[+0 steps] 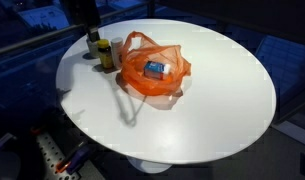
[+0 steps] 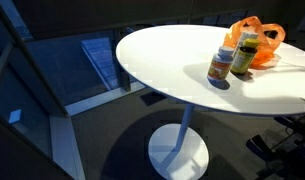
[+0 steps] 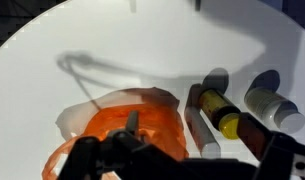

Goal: Put the white and blue bottle in the plastic bag

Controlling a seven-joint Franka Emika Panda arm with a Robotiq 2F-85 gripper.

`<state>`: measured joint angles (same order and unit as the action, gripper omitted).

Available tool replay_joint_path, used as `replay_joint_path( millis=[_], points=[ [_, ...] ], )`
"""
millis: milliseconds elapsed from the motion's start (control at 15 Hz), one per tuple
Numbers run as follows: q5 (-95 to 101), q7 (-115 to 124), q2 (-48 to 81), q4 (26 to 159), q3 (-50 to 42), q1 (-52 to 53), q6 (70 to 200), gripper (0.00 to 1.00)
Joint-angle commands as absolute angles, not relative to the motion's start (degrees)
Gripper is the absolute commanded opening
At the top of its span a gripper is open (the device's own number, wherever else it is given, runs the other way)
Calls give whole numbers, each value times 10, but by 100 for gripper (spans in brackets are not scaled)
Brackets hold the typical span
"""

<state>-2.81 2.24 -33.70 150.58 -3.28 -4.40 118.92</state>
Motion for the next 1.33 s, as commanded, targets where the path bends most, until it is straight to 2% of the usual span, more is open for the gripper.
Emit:
replay_joint_path(
  millis=[0,533,1267],
  points=[
    [-30,35,-319,1503,-25,-43,1222,100],
    [-45,45,-196,1485,-18,-25,1346,100],
    [-97,56,-102,1424,-5,8,1414,100]
  ],
)
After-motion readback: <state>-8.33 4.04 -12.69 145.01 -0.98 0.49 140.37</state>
